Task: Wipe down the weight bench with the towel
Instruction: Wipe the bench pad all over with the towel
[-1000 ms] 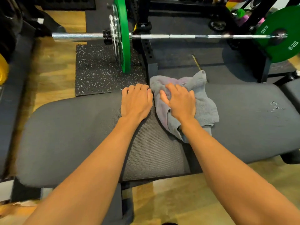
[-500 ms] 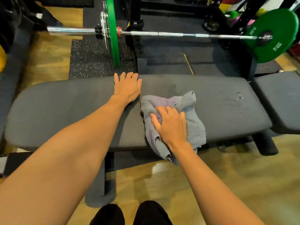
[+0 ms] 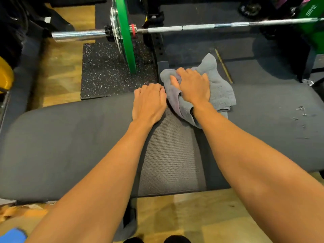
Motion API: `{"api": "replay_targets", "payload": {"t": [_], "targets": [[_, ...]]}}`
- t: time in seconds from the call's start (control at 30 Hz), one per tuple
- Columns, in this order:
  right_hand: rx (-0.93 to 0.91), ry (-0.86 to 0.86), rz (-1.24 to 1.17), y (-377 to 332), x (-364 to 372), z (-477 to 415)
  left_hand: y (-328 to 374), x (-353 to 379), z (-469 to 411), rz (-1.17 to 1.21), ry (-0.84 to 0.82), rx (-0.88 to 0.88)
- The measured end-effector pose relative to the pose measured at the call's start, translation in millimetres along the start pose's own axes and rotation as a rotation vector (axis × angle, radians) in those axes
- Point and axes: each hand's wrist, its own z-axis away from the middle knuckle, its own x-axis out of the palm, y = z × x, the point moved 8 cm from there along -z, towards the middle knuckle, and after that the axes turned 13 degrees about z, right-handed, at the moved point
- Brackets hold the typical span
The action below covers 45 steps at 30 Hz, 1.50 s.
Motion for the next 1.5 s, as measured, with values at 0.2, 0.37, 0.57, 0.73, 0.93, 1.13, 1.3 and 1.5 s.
{"api": "replay_targets", "payload": {"t": [0.2,0.37,0.57,0.73,0.93,1.13,1.3,1.5], "targets": [[0.029,0.05,-0.089,8,-28,66,3,-1,0,-0.03,-0.063,-0.013],[0.049,0.01,-0.091,39,-58,167,23,18,2,-0.043,-0.188,-0.037],[0.057,-0.018,-0.087,53,-67,186,73,52,-10,0.017,-0.272,0.004],[0.082,0.067,-0.068,57,-47,148,65,57,-16,0.133,-0.111,-0.029],[0.101,0.069,-0.087,69,-9,22,49,59,-29,0.269,-0.061,-0.138],[0.044,-0.031,-0.08,72,-18,42,54,60,-25,0.204,-0.132,-0.112],[0.064,-0.034,-0.042,100,-46,146,71,61,-16,0.021,-0.2,-0.072],[0.095,-0.031,0.001,124,-66,226,89,86,-16,-0.039,-0.225,0.023]]}}
